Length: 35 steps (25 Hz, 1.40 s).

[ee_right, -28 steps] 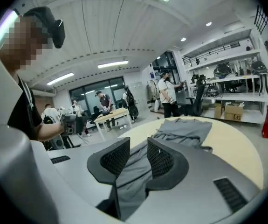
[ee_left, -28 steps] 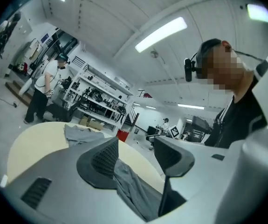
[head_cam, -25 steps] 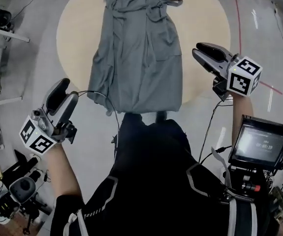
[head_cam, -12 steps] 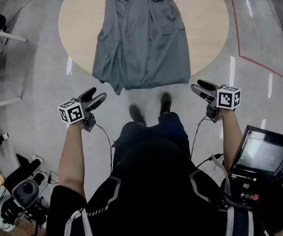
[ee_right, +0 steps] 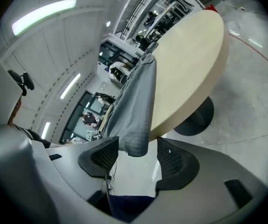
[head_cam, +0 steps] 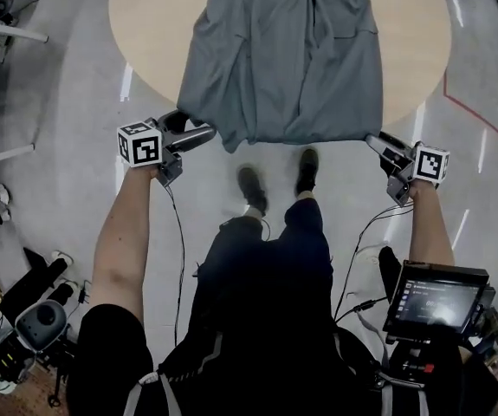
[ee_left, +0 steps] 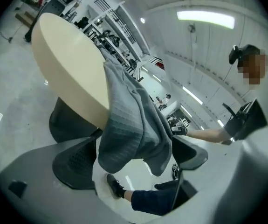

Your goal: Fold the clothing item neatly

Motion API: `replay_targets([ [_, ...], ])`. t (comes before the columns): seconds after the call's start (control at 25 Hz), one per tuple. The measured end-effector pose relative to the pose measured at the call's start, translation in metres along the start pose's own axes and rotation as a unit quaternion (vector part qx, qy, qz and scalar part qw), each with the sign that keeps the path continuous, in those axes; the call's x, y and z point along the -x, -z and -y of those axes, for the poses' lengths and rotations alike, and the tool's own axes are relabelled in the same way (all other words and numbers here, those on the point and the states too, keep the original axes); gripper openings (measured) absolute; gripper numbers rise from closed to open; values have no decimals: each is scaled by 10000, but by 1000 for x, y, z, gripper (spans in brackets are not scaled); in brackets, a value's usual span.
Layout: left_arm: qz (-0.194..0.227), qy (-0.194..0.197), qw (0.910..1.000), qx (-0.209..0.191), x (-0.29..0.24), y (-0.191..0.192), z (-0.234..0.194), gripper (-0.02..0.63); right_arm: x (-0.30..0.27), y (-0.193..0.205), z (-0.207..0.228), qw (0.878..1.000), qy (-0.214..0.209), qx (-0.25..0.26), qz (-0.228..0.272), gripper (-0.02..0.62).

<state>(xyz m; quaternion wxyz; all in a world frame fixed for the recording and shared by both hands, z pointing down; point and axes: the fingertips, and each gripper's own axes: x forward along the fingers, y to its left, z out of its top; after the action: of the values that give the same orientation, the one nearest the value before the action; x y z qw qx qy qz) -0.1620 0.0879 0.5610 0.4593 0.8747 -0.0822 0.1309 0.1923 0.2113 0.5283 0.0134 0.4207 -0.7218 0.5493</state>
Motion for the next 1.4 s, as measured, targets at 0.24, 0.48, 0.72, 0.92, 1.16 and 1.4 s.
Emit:
replay_targets([
  [0.24, -189, -44, 9996, -186, -3, -5, 5, 483, -8, 0, -14, 9991, -282, -277, -131, 256],
  [0.48, -32, 122, 9999, 7, -12, -1, 21, 315, -4, 6, -6, 9982, 141, -558, -171, 95],
  [0.72, -62, -20, 9995, 322, -6, 16, 21, 153, -1, 6, -16, 9975, -26, -687, -131, 34],
  [0.92, 172, -166, 9997, 103, -3, 19, 32, 29, 4, 2, -17, 9990, -11, -413, -168, 29],
  [1.16, 255, -295, 9992, 84, 7, 15, 38, 25, 1, -3, -18, 9996, -109, -243, -123, 29],
  [1.4, 371, -217, 9991, -42, 9, 0, 58, 23, 9, -12, -23, 9996, -89, -251, -51, 29],
])
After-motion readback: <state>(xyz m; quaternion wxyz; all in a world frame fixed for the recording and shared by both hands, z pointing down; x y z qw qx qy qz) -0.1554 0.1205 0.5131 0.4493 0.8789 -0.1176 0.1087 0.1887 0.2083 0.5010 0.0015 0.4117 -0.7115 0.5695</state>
